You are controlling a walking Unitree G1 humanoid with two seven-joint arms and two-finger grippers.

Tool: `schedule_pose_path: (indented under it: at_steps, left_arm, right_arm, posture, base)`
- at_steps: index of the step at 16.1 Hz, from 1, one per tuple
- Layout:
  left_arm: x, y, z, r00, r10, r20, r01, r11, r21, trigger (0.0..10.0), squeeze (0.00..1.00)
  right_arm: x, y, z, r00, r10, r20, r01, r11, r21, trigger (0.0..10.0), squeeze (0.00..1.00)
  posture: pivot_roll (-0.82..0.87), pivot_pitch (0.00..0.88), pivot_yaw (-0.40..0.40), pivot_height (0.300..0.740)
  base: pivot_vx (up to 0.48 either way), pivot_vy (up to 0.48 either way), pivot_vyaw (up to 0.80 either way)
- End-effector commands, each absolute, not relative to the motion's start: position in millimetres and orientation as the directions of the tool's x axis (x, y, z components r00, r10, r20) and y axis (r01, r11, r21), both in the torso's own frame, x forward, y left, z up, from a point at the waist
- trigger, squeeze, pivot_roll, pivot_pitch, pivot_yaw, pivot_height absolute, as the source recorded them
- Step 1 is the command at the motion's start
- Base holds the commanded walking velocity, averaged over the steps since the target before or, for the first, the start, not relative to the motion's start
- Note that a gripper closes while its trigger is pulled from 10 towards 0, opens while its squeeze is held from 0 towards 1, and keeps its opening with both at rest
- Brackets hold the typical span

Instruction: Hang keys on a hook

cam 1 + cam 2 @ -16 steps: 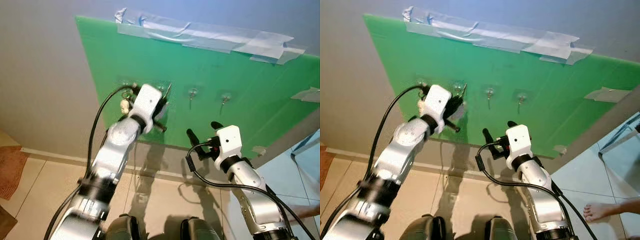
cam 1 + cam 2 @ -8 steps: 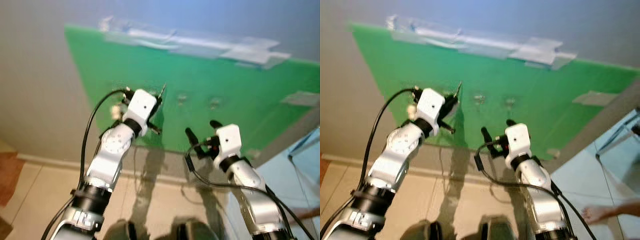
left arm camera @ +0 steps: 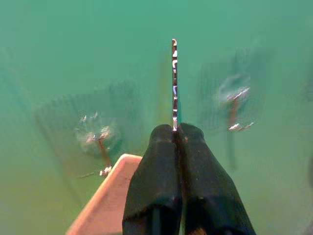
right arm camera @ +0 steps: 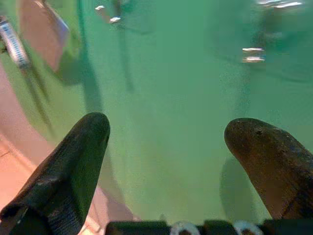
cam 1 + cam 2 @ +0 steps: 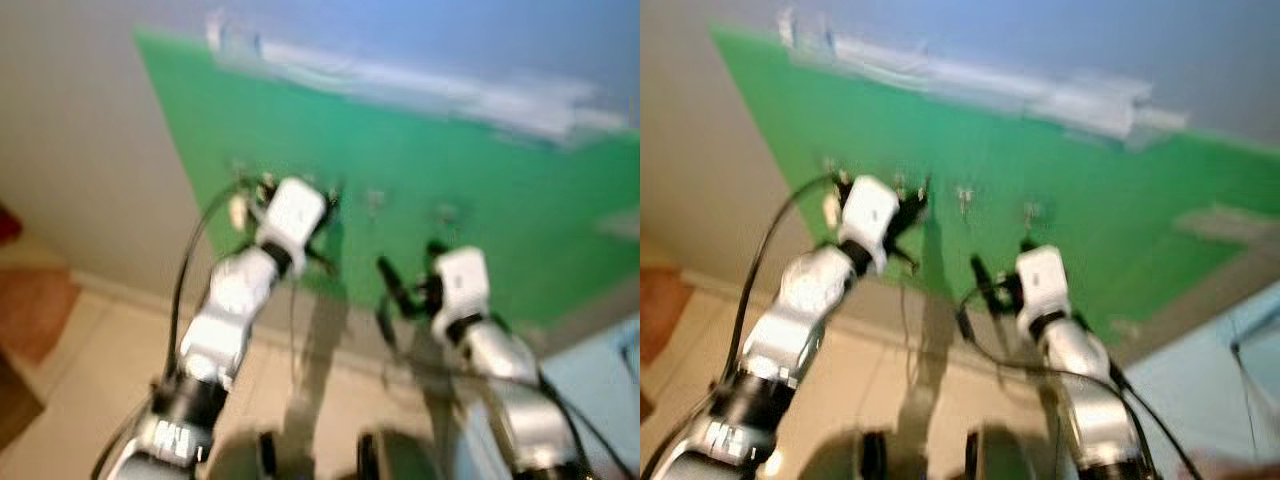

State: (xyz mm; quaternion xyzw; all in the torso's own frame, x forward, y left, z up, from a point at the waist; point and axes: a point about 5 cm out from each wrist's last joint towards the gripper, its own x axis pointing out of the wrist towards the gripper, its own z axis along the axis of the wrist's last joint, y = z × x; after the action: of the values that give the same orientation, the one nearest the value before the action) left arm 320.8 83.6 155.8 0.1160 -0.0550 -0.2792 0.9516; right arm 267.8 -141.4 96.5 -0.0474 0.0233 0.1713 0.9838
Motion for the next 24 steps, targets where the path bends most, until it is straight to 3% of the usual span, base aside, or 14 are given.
schedule_pose_path:
  at_steps: [1, 4, 11, 14, 19, 23, 24]
  left_arm:
    - [319.5, 78.7, 163.0, 0.815, -0.576, 0.062, 0.548, 0.802, 0.239, 0.0, 0.0]
    - [323.6, 73.1, 168.6, 0.807, -0.585, 0.082, 0.557, 0.799, 0.225, 0.0, 0.0]
    - [355.3, 100.7, 169.9, 0.889, -0.449, 0.089, 0.444, 0.893, 0.076, 0.0, 0.0]
    - [368.1, 109.4, 154.8, 0.925, -0.377, 0.033, 0.377, 0.907, -0.187, 0.0, 0.0]
    - [364.7, 110.3, 128.4, 0.935, -0.35, -0.057, 0.309, 0.884, -0.349, 0.0, 0.0]
    - [361.7, 107.6, 121.8, 0.928, -0.366, -0.074, 0.32, 0.882, -0.347, 0.0, 0.0]
    - [359.4, 104.0, 123.2, 0.922, -0.38, -0.074, 0.362, 0.914, -0.18, 0.0, 0.0]
  right_arm:
    - [266.5, -139.1, 95.7, 0.938, 0.34, -0.066, -0.344, 0.936, -0.067, 10.0, 0.0]
    - [267.1, -138.5, 95.2, 0.936, 0.344, -0.068, -0.348, 0.935, -0.069, 10.0, 0.0]
    - [266.1, -138.7, 94.4, 0.933, 0.351, -0.074, -0.356, 0.931, -0.077, 10.0, 0.0]
    - [266.5, -138.9, 94.4, 0.933, 0.352, -0.078, -0.357, 0.931, -0.08, 10.0, 0.0]
    - [264.9, -140.0, 93.4, 0.934, 0.346, -0.084, -0.352, 0.932, -0.08, 10.0, 0.0]
    - [264.1, -139.8, 92.3, 0.935, 0.343, -0.088, -0.35, 0.934, -0.077, 10.0, 0.0]
    - [263.5, -139.5, 92.2, 0.936, 0.341, -0.088, -0.348, 0.934, -0.076, 10.0, 0.0]
  posture:
    - [-0.14, 0.149, -0.026, 0.71]
    - [-0.14, 0.142, -0.027, 0.71]
    - [-0.14, 0.134, -0.029, 0.71]
    - [-0.15, 0.131, -0.041, 0.71]
    - [-0.15, 0.141, -0.04, 0.71]
    - [-0.15, 0.149, -0.036, 0.71]
    - [-0.15, 0.152, -0.034, 0.71]
  base:
    - [0.0, 0.0, 0.0]
    - [0.0, 0.0, 0.0]
    - [0.0, 0.0, 0.0]
    - [0.0, 0.0, 0.0]
    - [0.0, 0.0, 0.0]
    - [0.0, 0.0, 0.0]
    - [0.0, 0.0, 0.0]
